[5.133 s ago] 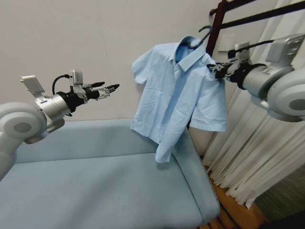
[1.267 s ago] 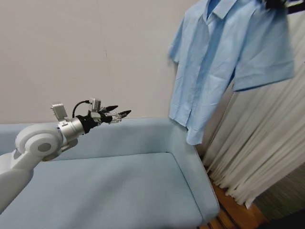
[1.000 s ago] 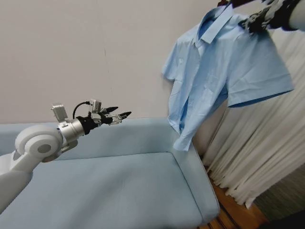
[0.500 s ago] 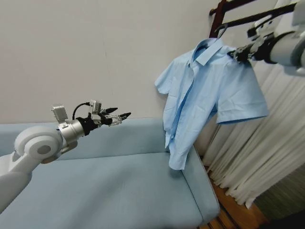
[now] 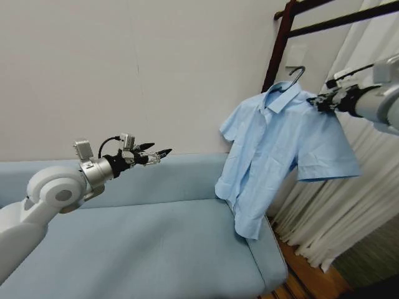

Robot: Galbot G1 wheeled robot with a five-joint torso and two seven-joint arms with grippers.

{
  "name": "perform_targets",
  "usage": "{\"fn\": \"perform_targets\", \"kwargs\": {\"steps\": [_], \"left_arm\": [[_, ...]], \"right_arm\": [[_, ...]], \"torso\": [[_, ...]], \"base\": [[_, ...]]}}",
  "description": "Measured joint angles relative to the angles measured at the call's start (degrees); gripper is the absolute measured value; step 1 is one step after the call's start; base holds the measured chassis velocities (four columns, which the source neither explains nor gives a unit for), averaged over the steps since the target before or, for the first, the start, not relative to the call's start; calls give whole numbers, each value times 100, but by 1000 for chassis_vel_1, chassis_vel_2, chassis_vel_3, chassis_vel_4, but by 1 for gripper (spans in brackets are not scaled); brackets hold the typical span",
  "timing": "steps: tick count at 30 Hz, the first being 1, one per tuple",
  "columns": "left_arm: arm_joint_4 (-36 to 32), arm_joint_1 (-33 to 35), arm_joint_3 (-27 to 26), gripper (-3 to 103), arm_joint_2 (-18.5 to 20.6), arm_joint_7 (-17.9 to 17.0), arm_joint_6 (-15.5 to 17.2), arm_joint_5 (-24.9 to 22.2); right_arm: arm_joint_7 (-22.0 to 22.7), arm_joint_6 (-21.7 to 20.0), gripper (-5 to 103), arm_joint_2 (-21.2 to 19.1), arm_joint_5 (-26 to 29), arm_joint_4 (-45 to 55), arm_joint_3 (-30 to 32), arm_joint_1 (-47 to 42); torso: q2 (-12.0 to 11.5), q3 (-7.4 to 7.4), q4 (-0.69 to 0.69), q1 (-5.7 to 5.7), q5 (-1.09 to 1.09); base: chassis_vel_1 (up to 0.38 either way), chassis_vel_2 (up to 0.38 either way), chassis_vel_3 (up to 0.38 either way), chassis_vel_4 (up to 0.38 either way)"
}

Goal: Pick up the clothes from the sofa and hang them on the clothes hanger.

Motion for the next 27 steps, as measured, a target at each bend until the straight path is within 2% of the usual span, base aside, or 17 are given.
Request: {"fn": "perform_targets", "kwargs": {"steps": [9, 13, 18, 21, 24, 27], "left_arm": [[-6, -3, -8, 100, 26, 3, 0, 3], [-7, 18, -15, 100, 12, 22, 1, 3], [-33, 58, -15, 100, -11, 38, 1, 14], [-52, 65, -13, 100, -10, 44, 1, 20], [-61, 61, -5, 100, -3, 45, 1, 20], [-63, 29, 17, 100, 29, 51, -1, 20]], "right_arm": [[-754, -12, 9, -41, -1000, 58, 290, 67], [-778, -16, 9, 12, -1042, 42, 282, 78], [-361, -10, 9, 37, -770, -44, 101, 31], [-294, -6, 9, 63, -748, -150, 23, 25], [-383, -5, 9, 100, -907, -329, -15, 24], [-794, -4, 9, 168, -1458, -592, -15, 48]], "torso": [[0, 0, 3, 0, -2], [0, 0, 2, 0, -3], [0, 1, 2, 0, -1], [0, 1, 1, 0, -2], [0, 1, 2, 0, -1], [0, 1, 2, 0, -1]], "base": [[0, 0, 0, 0], [0, 0, 0, 0], [0, 0, 0, 0], [0, 0, 0, 0], [0, 0, 0, 0], [0, 0, 0, 0]]}}
